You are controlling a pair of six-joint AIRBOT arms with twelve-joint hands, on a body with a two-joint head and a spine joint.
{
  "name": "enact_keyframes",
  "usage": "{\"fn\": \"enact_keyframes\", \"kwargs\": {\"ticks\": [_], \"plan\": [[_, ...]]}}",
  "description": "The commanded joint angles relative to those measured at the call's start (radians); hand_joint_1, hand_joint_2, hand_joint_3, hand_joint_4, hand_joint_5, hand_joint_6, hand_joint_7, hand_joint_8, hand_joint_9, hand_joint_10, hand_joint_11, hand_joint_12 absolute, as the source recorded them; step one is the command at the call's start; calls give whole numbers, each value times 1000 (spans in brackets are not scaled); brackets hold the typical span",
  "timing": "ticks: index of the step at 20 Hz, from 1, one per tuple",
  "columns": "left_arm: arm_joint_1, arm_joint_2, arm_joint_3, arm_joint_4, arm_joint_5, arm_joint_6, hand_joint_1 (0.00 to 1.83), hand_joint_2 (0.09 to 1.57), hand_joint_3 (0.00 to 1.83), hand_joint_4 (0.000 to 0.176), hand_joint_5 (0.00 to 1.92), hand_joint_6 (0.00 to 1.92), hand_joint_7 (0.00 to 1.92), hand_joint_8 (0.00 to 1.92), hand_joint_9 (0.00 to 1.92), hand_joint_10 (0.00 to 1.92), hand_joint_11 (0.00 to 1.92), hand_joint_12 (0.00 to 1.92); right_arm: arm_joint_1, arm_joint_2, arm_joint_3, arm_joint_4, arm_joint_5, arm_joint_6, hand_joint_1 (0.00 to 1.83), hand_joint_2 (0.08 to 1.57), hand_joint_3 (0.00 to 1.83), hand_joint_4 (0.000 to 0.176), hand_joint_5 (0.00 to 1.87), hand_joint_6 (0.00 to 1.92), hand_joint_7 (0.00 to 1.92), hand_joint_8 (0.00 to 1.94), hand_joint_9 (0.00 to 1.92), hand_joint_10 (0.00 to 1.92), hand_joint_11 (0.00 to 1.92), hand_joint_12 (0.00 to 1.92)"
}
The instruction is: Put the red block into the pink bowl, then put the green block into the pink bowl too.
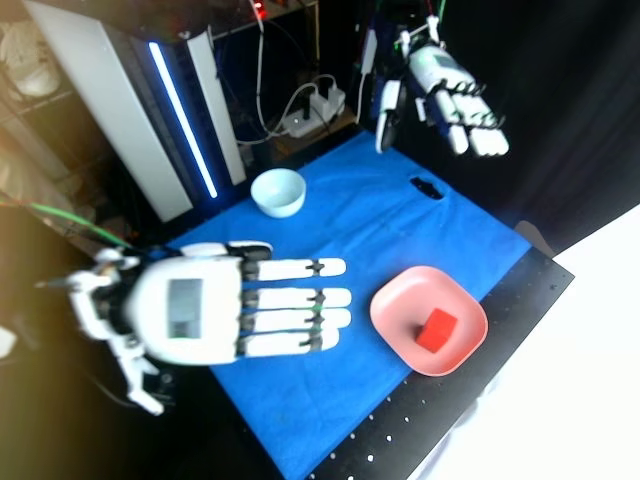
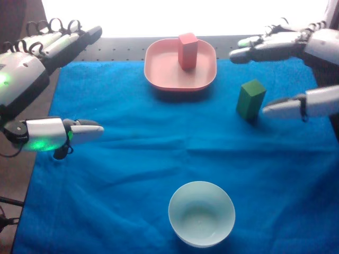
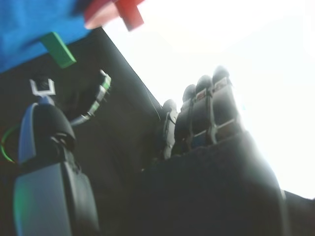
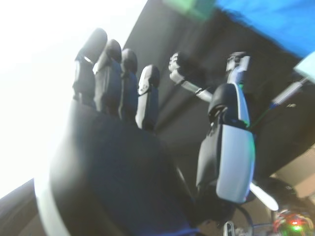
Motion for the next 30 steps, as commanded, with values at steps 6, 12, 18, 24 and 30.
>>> {"fn": "enact_keyframes", "kwargs": {"ticks": [6, 12, 18, 24, 30], "plan": [[1, -6, -3, 6, -133, -11, 813, 947, 4, 93, 62, 11, 0, 0, 0, 0, 0, 0, 52, -46, 57, -46, -17, 46, 961, 930, 0, 91, 478, 4, 369, 6, 425, 11, 108, 1077], [1, -9, -3, 7, -134, -15, 817, 941, 0, 80, 65, 6, 0, 0, 0, 0, 0, 0, 75, -55, 73, -88, -57, 47, 1044, 949, 0, 46, 551, 3, 502, 8, 545, 18, 174, 1070], [3, -12, -3, 7, -135, -18, 895, 956, 6, 80, 74, 5, 0, 0, 0, 0, 0, 0, 91, -77, 94, -113, -81, 47, 1148, 950, 0, 30, 693, 11, 704, 22, 757, 31, 422, 952], [4, -14, -3, 7, -134, -18, 897, 955, 3, 116, 65, 2, 0, 0, 0, 0, 0, 0, 94, -91, 106, -123, -93, 47, 1182, 994, 0, 0, 808, 3, 887, 19, 611, 986, 490, 1485], [6, -17, -2, 7, -129, -19, 938, 962, 5, 116, 70, 2, 0, 0, 0, 0, 0, 0, 94, -96, 108, -123, -94, 47, 1238, 1111, 1, 0, 1030, 711, 931, 1251, 753, 1495, 591, 1889]]}}
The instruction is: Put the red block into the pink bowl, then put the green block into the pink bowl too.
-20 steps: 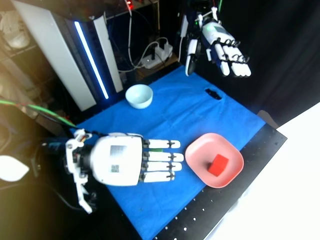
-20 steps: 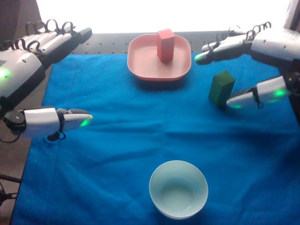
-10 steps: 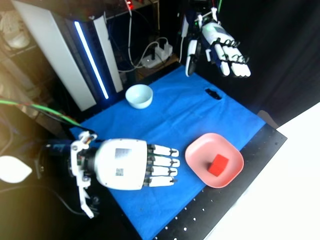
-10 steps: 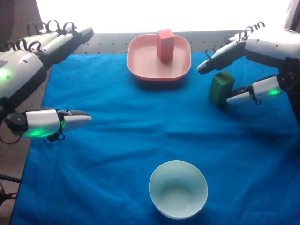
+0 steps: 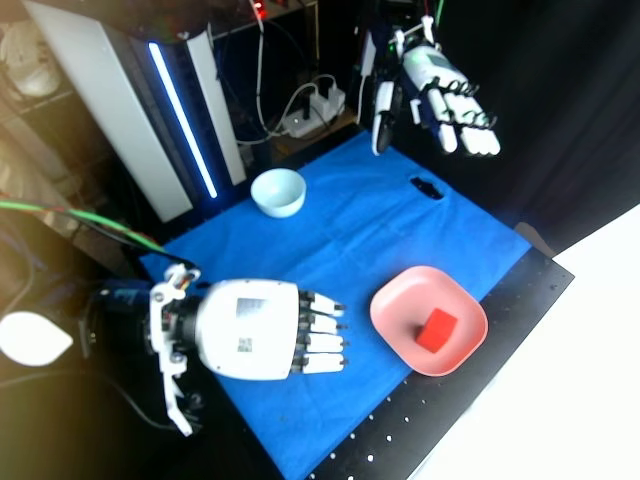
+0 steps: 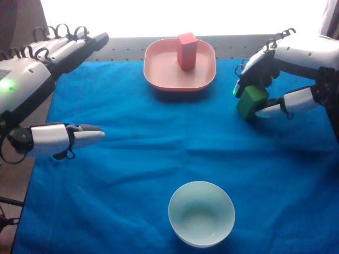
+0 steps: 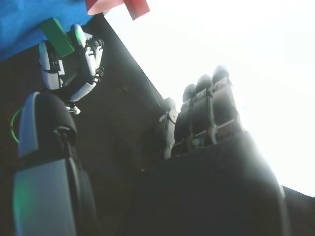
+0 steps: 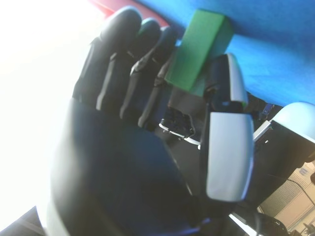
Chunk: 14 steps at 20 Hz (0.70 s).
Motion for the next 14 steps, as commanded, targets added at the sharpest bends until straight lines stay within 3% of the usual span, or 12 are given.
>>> {"fn": "enact_keyframes", "kwargs": {"ticks": [1, 3, 4, 5, 7, 8, 9, 12, 13, 14], "plan": [[-4, -5, 4, 11, -117, -4, 946, 962, 4, 112, 70, 2, 0, 0, 0, 0, 0, 0, 22, -3, 3, 49, 88, 5, 1267, 1088, 0, 0, 1115, 556, 997, 1197, 812, 1384, 636, 1801], [-2, -6, 5, 10, -117, -5, 1006, 975, 8, 115, 66, 1, 0, 0, 0, 0, 0, 0, 33, -2, 2, 51, 88, 7, 1291, 1030, 0, 0, 1278, 297, 1132, 987, 988, 1262, 786, 1656], [-1, -6, 4, 10, -117, -6, 993, 964, 3, 120, 63, 0, 0, 0, 0, 0, 0, 0, 40, -2, 2, 53, 89, 7, 1225, 1003, 0, 0, 1273, 449, 1051, 1186, 979, 1450, 870, 1735], [1, -6, 4, 10, -118, -8, 968, 949, 0, 110, 82, 7, 0, 0, 0, 0, 0, 0, 50, -2, 2, 56, 90, 7, 1199, 1011, 1, 0, 1219, 589, 944, 1315, 844, 1567, 658, 1780], [3, -6, 4, 9, -119, -10, 951, 946, 0, 107, 86, 8, 0, 0, 0, 0, 0, 0, 69, -3, 2, 65, 100, 7, 1201, 1018, 2, 0, 1198, 628, 945, 1237, 857, 1461, 626, 1689], [3, -6, 4, 8, -119, -10, 904, 923, 0, 108, 92, 8, 0, 0, 0, 0, 0, 0, 88, -4, 2, 71, 103, 7, 1288, 1051, 1, 0, 1273, 253, 1051, 1144, 986, 1254, 811, 1533], [3, -6, 4, 8, -120, -11, 897, 922, 0, 107, 91, 7, 0, 0, 0, 0, 0, 0, 105, -7, 3, 71, 103, 7, 1227, 1021, 0, 0, 1236, 495, 1019, 1242, 1003, 1442, 919, 1680], [3, -7, 5, 8, -120, -11, 901, 921, 0, 110, 91, 6, 0, 0, 0, 0, 0, 0, 141, -55, 41, 79, 103, 7, 1274, 1094, 1, 0, 1095, 546, 1004, 1251, 1004, 1508, 891, 1760], [3, -9, 5, 8, -120, -11, 883, 915, 0, 106, 95, 6, 0, 0, 0, 0, 0, 0, 152, -79, 61, 90, 103, 7, 1273, 1047, 0, 0, 1122, 623, 1159, 871, 1009, 1021, 785, 1447], [3, -10, 6, 8, -120, -12, 883, 915, 0, 106, 95, 6, 0, 0, 0, 0, 0, 0, 162, -91, 72, 93, 103, 7, 1273, 1047, 0, 0, 1122, 623, 1159, 871, 1009, 1021, 785, 1447]]}}
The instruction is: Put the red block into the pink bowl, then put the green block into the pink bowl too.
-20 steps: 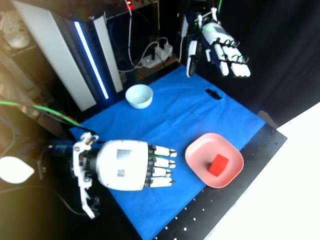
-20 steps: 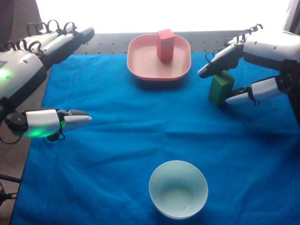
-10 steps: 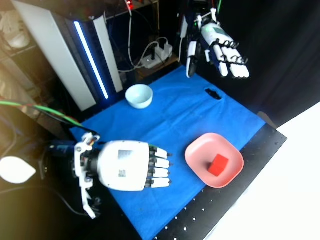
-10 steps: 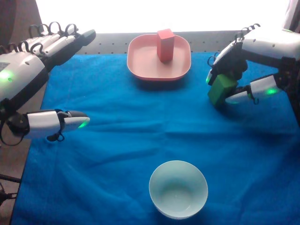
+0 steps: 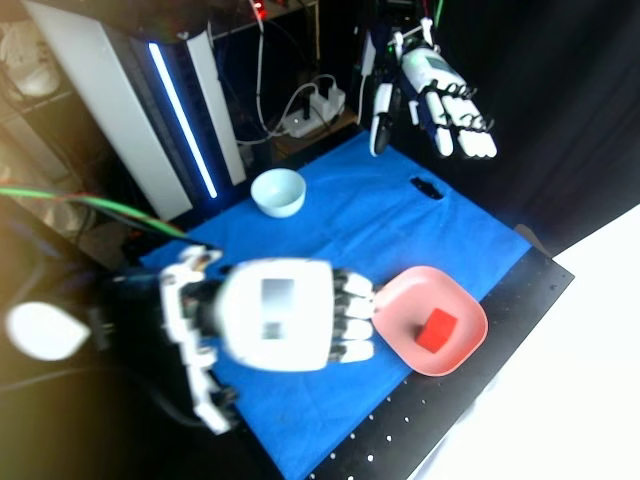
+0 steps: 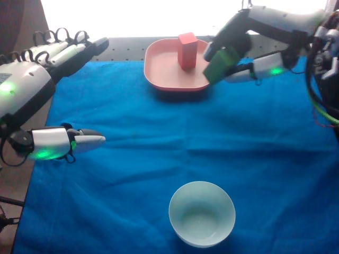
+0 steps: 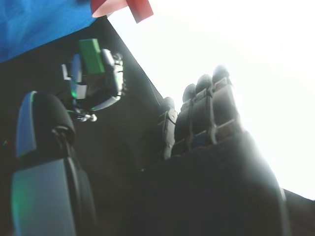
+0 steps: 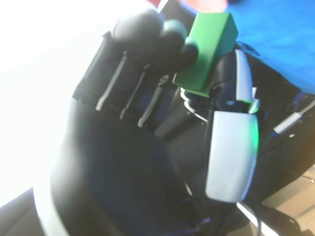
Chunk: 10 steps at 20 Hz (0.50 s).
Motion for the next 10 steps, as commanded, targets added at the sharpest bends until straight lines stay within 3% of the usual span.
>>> {"fn": "enact_keyframes", "kwargs": {"ticks": [1, 2, 3, 4, 5, 6, 7, 8, 9, 10], "plan": [[-8, -3, 5, 14, -119, -8, 891, 915, 0, 109, 96, 4, 0, 0, 0, 0, 0, 0, 28, -12, 17, 59, 100, 6, 1284, 1009, 0, 0, 1182, 560, 1289, 598, 1118, 843, 817, 1349], [-8, -4, 6, 14, -119, -9, 891, 915, 0, 109, 96, 4, 0, 0, 0, 0, 0, 0, 34, -22, 26, 60, 100, 6, 1284, 1009, 0, 0, 1182, 560, 1289, 598, 1118, 843, 817, 1349], [-8, -4, 6, 14, -117, -11, 893, 922, 0, 108, 93, 2, 0, 0, 0, 0, 0, 0, 43, -43, 44, 65, 99, 6, 1285, 1018, 1, 0, 1268, 347, 1182, 847, 978, 1045, 681, 1599], [-8, -4, 7, 14, -115, -11, 893, 922, 0, 108, 93, 2, 0, 0, 0, 0, 0, 0, 47, -55, 53, 71, 98, 6, 1285, 1018, 1, 0, 1268, 347, 1182, 847, 978, 1045, 681, 1599], [-9, -4, 7, 14, -114, -12, 889, 923, 0, 103, 96, 3, 0, 0, 0, 0, 0, 0, 54, -72, 67, 81, 97, 6, 1264, 1034, 1, 0, 1241, 464, 1108, 894, 884, 997, 588, 1563], [-9, -4, 8, 15, -114, -13, 903, 927, 0, 104, 100, 4, 0, 0, 0, 0, 0, 0, 60, -86, 78, 88, 96, 6, 1271, 1053, 1, 0, 1247, 388, 1040, 1075, 830, 1167, 588, 1686], [-9, -5, 9, 15, -114, -15, 914, 938, 2, 99, 96, 2, 0, 0, 0, 0, 0, 0, 67, -106, 95, 96, 93, 6, 1273, 1054, 0, 0, 1238, 383, 1050, 1082, 837, 1214, 604, 1697], [-9, -6, 10, 16, -114, -16, 902, 947, 5, 99, 75, 1, 0, 0, 0, 0, 0, 0, 72, -121, 108, 98, 87, 6, 1294, 1043, 0, 0, 1124, 534, 1186, 897, 1230, 1140, 1055, 1539], [-9, -7, 11, 16, -114, -18, 902, 947, 5, 99, 75, 1, 0, 0, 0, 0, 0, 0, 75, -133, 118, 99, 83, 6, 1294, 1043, 0, 0, 1124, 534, 1186, 897, 1230, 1140, 1055, 1539], [-9, -8, 13, 17, -114, -20, 906, 960, 10, 91, 70, 0, 0, 0, 0, 0, 0, 0, 77, -142, 124, 99, 75, 6, 1284, 1032, 0, 0, 1137, 571, 1213, 809, 1142, 1006, 922, 1468]]}}
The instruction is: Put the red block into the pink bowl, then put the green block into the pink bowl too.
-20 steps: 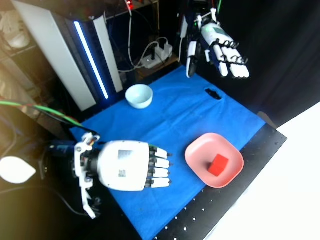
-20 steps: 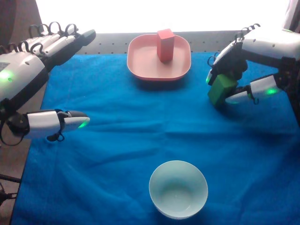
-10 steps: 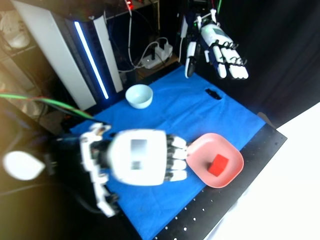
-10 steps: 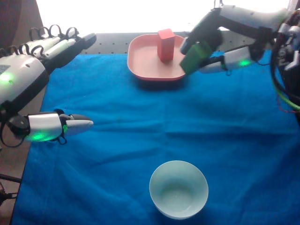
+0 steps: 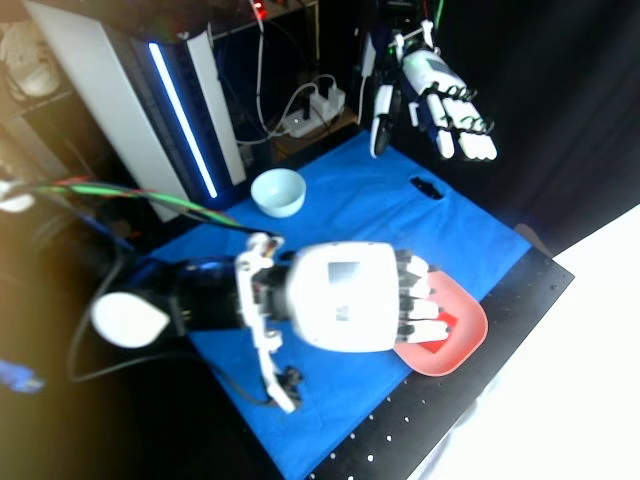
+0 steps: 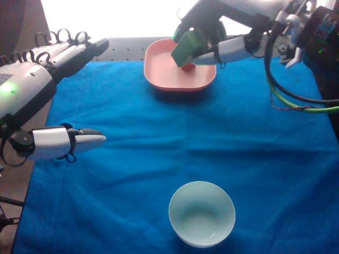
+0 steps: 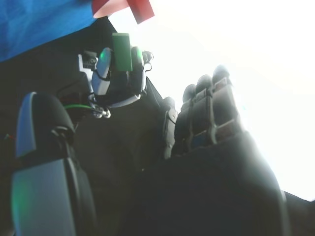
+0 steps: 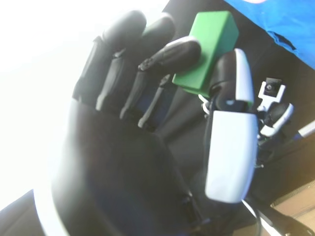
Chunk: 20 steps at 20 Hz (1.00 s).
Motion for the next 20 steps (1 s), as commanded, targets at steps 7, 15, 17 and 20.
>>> {"fn": "enact_keyframes", "kwargs": {"ticks": [7, 15, 17, 20], "plan": [[-8, -9, 7, 13, -116, -16, 896, 965, 9, 79, 70, 0, 0, 0, 0, 0, 0, 0, 20, -9, 21, 45, 43, 6, 1057, 932, 0, 25, 817, 83, 759, 317, 683, 735, 499, 1369], [-7, -9, 5, 13, -123, -24, 932, 950, 0, 78, 90, 6, 0, 0, 0, 0, 0, 0, 19, 4, -22, 46, 41, 6, 1020, 916, 1, 21, 741, 0, 651, 135, 409, 832, 183, 1412], [-5, -9, 4, 13, -125, -25, 940, 948, 0, 87, 87, 3, 0, 0, 0, 0, 0, 0, 19, 41, -55, 47, 53, 6, 985, 918, 0, 42, 620, 7, 533, 10, 416, 157, 52, 870], [8, -3, -2, 9, -137, -30, 917, 940, 0, 95, 89, 3, 0, 0, 0, 0, 0, 0, -19, 97, -99, 90, 162, 6, 873, 915, 1, 72, 502, 1, 373, 2, 297, 5, 0, 717]]}}
